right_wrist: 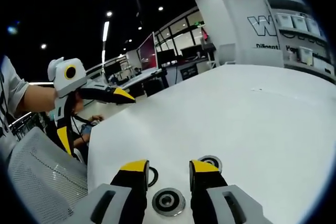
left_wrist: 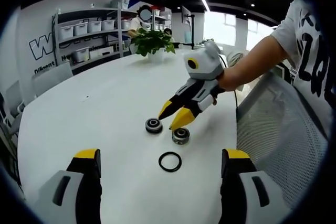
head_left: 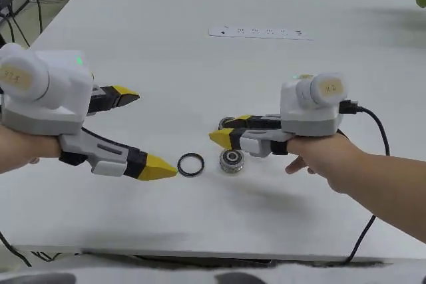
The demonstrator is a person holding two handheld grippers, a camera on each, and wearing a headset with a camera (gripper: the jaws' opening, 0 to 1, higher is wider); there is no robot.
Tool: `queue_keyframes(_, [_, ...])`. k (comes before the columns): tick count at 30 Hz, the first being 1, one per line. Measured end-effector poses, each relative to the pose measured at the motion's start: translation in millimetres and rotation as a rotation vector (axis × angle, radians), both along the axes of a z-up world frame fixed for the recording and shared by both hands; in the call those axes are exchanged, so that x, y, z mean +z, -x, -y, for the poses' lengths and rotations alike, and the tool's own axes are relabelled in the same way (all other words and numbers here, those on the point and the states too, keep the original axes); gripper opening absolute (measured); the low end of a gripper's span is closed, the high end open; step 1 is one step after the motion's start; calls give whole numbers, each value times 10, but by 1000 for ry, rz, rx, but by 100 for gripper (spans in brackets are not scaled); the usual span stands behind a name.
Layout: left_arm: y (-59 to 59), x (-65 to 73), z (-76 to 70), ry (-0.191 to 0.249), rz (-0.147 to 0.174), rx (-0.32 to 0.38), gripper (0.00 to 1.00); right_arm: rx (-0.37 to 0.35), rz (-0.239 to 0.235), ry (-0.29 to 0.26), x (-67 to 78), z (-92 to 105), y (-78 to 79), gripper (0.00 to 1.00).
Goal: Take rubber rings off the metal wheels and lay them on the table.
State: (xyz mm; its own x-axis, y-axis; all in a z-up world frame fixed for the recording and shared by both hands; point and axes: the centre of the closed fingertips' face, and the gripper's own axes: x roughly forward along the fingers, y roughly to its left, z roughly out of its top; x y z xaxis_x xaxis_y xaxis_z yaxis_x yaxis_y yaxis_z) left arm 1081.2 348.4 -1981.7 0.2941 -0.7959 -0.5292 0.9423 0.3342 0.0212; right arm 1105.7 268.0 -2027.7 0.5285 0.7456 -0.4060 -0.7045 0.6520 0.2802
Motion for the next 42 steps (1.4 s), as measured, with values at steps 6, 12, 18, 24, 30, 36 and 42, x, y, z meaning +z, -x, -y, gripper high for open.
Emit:
queue_keyframes(6, [-106,33,94,1,11,-10,92,-28,20,9,15,116,-65,31])
queue_keyframes(12, [-191,20,185,4,3,-12,90,-51,30,26,-12,234,-116,32])
queue_keyframes(18, [-275,-9,278,0,6,-20,87,-68,39,45,-50,319,-152,33])
queue_keyframes(24, [-354,-55,364,1,-2,-20,83,-76,41,61,-95,371,-165,33])
queue_keyframes(30, [-415,-110,431,3,-14,-13,80,-82,39,63,-126,389,-177,33])
queue_keyframes(36, [-459,-187,500,-13,-17,-18,75,-74,38,82,-179,393,-179,33])
queue_keyframes(42, [-495,-234,591,-16,-22,-25,71,-70,36,104,-239,415,-194,33])
